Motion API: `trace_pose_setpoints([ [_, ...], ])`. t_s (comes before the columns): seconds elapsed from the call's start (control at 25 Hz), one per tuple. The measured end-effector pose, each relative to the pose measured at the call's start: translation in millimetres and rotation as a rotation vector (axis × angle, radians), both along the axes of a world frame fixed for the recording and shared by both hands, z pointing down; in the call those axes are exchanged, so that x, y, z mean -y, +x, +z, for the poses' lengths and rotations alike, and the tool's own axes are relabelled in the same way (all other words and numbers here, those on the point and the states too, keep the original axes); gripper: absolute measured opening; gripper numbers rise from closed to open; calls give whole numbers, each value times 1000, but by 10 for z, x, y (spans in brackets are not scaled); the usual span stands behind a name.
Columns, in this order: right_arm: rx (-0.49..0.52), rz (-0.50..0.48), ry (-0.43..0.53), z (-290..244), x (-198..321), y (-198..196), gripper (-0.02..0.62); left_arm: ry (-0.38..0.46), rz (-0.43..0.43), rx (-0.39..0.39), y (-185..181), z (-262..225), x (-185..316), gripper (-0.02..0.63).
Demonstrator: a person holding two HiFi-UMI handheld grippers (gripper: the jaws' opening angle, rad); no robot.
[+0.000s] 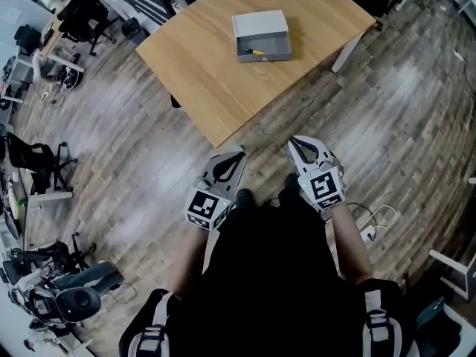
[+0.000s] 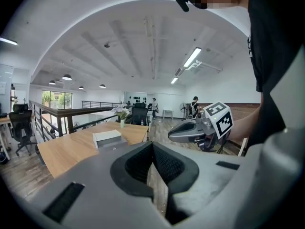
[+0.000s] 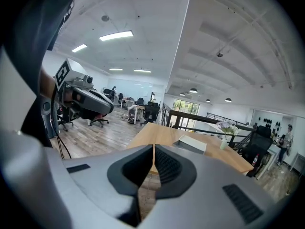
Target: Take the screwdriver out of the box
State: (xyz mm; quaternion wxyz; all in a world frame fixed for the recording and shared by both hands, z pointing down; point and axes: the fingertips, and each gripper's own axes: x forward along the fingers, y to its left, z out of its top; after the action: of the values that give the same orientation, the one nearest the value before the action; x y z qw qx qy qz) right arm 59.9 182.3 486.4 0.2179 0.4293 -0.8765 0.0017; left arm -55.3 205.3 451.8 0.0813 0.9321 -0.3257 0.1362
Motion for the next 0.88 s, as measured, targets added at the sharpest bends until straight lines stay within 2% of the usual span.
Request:
trace_pose_setpoints([
  [0.44,-10,-104,-1,66,202,459,31,10,-83,-7,572,-28,106,21],
  [0.88,0,-191,2,94,328,625,31,0,-175,7,764,3,149,21],
])
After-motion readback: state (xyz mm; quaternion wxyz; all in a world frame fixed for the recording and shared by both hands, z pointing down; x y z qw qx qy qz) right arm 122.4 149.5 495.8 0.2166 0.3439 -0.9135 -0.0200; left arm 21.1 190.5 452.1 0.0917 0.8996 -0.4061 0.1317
